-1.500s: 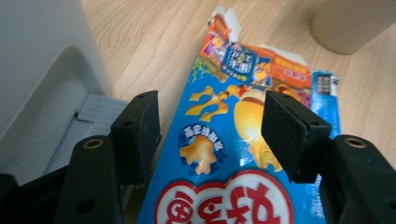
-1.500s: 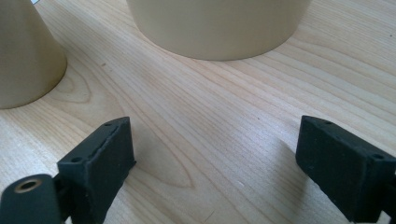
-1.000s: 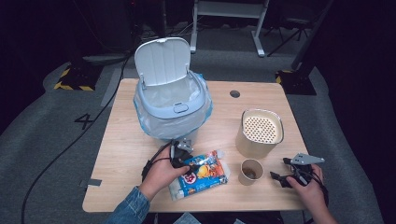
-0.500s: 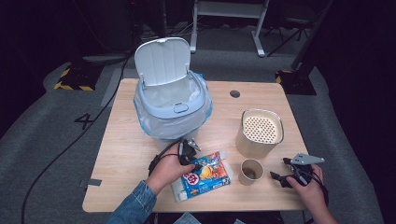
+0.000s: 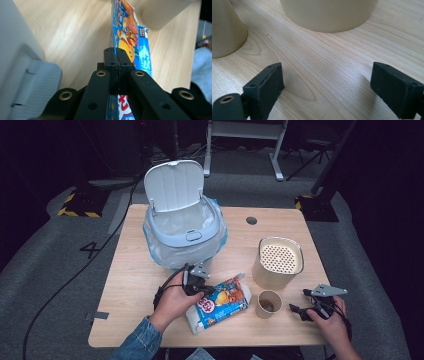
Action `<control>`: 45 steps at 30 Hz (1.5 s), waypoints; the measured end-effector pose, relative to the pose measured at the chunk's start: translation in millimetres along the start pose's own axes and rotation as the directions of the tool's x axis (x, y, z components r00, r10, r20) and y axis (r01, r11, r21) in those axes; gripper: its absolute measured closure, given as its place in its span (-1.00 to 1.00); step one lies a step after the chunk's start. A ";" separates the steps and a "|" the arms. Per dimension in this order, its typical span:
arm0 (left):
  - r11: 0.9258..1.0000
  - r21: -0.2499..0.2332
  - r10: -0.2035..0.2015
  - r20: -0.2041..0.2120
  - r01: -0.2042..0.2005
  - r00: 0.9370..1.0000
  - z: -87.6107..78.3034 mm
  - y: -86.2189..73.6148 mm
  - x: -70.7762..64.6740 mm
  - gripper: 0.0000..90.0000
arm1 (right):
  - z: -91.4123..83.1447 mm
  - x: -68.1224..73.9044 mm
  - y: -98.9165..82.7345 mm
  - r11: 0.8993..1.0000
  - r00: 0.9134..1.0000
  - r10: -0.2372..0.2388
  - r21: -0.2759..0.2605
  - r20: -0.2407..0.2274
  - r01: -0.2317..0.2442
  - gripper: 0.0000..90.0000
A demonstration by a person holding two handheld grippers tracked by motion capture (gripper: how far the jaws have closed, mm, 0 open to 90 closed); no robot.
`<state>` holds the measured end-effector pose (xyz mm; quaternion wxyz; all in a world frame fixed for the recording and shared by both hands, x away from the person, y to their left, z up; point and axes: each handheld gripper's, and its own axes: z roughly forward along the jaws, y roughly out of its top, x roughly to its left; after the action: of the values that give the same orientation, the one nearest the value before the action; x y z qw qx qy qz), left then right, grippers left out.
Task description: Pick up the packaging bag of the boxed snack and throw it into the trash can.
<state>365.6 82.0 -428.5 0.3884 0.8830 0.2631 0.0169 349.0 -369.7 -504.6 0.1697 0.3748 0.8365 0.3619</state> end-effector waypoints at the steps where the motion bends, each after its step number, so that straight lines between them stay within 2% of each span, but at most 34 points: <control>1: 1.000 -0.018 0.004 -0.005 -0.004 1.000 -4.4 1.0 -0.8 0.98 | 0.0 0.0 0.0 1.000 1.000 0.000 0.000 0.000 0.000 -0.74; 2: 1.000 -0.018 0.004 -0.005 -0.004 1.000 -4.4 1.0 -0.8 0.98 | 0.0 0.0 0.0 1.000 1.000 0.000 0.000 0.000 0.000 -0.74; 3: 0.998 -0.061 0.001 -0.008 -0.001 1.000 -12.0 2.8 -2.6 0.98 | 0.0 0.0 0.0 1.000 1.000 0.000 0.000 0.000 0.000 -0.74; 9: 0.985 -0.174 -0.007 -0.025 0.003 1.000 -33.0 8.7 -5.2 0.98 | 0.0 0.1 0.0 1.000 1.000 0.001 0.000 0.001 -0.001 -0.74; 12: 0.977 -0.215 -0.003 -0.042 -0.006 0.999 -43.2 11.5 -5.2 0.98 | -0.1 0.1 0.0 1.000 1.000 0.001 0.000 0.000 -0.001 -0.74; 13: 0.977 -0.215 -0.003 -0.042 -0.006 0.999 -43.2 11.5 -5.2 0.98 | -0.1 0.1 -0.1 1.000 1.000 0.001 0.000 0.000 -0.001 -0.74; 14: 0.973 -0.230 -0.005 -0.047 -0.006 0.999 -46.5 12.5 -5.4 0.98 | -0.1 0.1 -0.1 1.000 1.000 0.001 0.000 0.000 -0.001 -0.74; 15: 0.965 -0.262 -0.008 -0.053 -0.006 0.999 -52.5 14.8 -5.7 0.98 | -0.1 0.1 -0.1 1.000 1.000 0.001 0.000 0.000 -0.001 -0.74; 17: 0.963 -0.269 -0.006 -0.057 -0.010 0.998 -55.0 15.8 -5.4 0.98 | -0.1 0.1 -0.1 1.000 1.000 0.001 0.000 0.000 -0.001 -0.74; 19: 0.951 -0.309 -0.008 -0.082 -0.017 0.997 -65.2 20.5 -5.5 0.98 | -0.1 0.2 -0.1 1.000 1.000 0.001 0.000 0.001 -0.001 -0.74; 20: 0.951 -0.309 -0.008 -0.082 -0.017 0.997 -65.2 20.5 -5.5 0.98 | -0.1 0.2 -0.1 1.000 1.000 0.001 0.000 0.001 -0.001 -0.74; 21: 0.944 -0.329 -0.013 -0.087 -0.016 0.996 -70.8 23.4 -6.4 0.98 | -0.2 0.3 -0.2 1.000 1.000 0.001 -0.001 0.000 -0.001 -0.74; 24: 0.935 -0.353 -0.010 -0.108 -0.029 0.994 -79.0 27.7 -7.2 0.98 | -0.3 0.4 -0.2 1.000 1.000 0.001 -0.001 0.000 -0.001 -0.73; 29: 0.914 -0.404 -0.021 -0.123 -0.031 0.992 -89.8 33.1 -8.5 0.98 | -0.3 0.3 -0.3 1.000 1.000 0.001 0.000 0.001 -0.001 -0.73; 33: 0.903 -0.428 -0.022 -0.138 -0.040 0.990 -97.2 38.1 -9.3 0.99 | -0.3 0.4 -0.2 1.000 1.000 0.002 -0.001 0.000 -0.002 -0.73; 40: 0.888 -0.456 -0.022 -0.159 -0.054 0.987 -111.0 49.7 -6.6 0.98 | -0.2 0.2 -0.2 1.000 1.000 0.003 0.000 0.000 -0.003 -0.73; 43: 0.878 -0.475 -0.027 -0.166 -0.056 0.986 -118.2 55.4 -4.6 0.99 | -0.3 0.3 -0.2 1.000 1.000 0.004 0.000 0.000 -0.004 -0.73; 45: 0.876 -0.478 -0.027 -0.168 -0.058 0.985 -119.8 56.7 -4.2 0.98 | -0.2 0.2 -0.2 1.000 1.000 0.003 -0.001 -0.001 -0.003 -0.73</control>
<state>359.6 129.3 -304.8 0.5718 0.7560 0.2756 0.1597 348.6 -369.7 -504.7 0.1688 0.3757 0.8358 0.3630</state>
